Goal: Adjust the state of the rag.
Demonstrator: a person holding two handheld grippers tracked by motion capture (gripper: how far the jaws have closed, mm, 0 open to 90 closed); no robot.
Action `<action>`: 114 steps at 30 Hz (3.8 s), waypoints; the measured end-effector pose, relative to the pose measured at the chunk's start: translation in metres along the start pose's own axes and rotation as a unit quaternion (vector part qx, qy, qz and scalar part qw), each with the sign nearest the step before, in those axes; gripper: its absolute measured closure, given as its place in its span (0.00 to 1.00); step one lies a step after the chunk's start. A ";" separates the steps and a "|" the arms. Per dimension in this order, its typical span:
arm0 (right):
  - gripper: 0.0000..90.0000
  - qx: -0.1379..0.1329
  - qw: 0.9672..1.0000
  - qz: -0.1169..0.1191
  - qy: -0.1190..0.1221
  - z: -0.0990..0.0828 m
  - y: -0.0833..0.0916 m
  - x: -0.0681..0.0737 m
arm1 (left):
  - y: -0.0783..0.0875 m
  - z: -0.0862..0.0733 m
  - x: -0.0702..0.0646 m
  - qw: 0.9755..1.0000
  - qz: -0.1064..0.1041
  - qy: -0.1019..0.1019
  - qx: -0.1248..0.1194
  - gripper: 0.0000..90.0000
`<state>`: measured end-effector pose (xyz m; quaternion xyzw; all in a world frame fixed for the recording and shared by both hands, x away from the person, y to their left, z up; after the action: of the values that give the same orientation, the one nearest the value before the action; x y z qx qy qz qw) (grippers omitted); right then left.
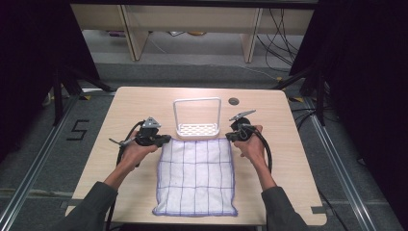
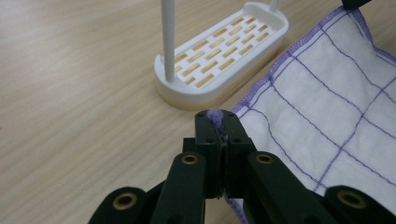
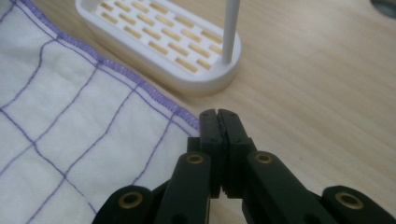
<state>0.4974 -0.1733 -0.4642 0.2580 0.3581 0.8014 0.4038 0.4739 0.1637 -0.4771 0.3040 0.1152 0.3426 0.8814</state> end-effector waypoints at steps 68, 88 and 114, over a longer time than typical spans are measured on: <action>0.99 -0.028 0.994 0.064 0.084 -0.141 0.079 0.080 | 0.072 -0.101 -0.105 0.985 -0.146 -0.090 0.006 0.89; 0.52 -0.031 0.999 0.011 -0.021 -0.165 0.084 0.071 | 0.059 -0.065 -0.051 0.997 -0.064 -0.031 0.011 0.44; 0.57 -0.017 1.000 -0.006 -0.016 -0.163 0.066 0.084 | 0.012 -0.057 -0.025 0.993 -0.106 -0.028 0.044 0.53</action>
<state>0.3071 -0.1906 -0.5018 0.2614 0.3397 0.8008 0.4183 0.4254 0.1794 -0.5151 0.3385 0.1369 0.2327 0.9014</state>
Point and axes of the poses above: each handheld gripper's, and its own axes: y roughly backward along the jaws, z roughly out of its top, x roughly to its left, the point moved 1 cm from there along -y, roughly forward along the jaws, and after that the axes turned 6 degrees about -y, right-handed, at the moved point
